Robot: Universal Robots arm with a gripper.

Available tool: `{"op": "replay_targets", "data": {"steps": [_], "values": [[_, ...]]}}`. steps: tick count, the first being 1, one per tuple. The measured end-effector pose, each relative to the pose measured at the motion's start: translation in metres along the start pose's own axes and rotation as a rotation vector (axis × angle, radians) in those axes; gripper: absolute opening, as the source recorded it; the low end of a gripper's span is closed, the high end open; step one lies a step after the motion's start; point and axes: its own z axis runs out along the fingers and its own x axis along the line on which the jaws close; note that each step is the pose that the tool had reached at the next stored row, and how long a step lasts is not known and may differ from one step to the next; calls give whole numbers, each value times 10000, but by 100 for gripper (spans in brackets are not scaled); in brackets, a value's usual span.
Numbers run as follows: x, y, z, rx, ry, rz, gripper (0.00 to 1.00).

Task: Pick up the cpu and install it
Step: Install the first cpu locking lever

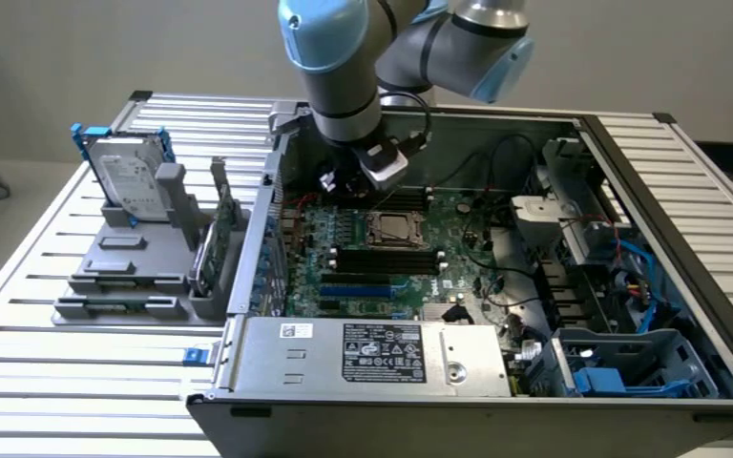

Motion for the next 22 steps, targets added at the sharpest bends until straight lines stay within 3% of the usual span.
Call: {"op": "replay_targets", "data": {"steps": [5,12,17,22], "values": [[-11,21,2,-55,42,-60,11],[-1,42,43,-296,216,-204,11],[4,56,74,-456,311,-291,11],[19,74,98,-563,387,-345,11]]}}
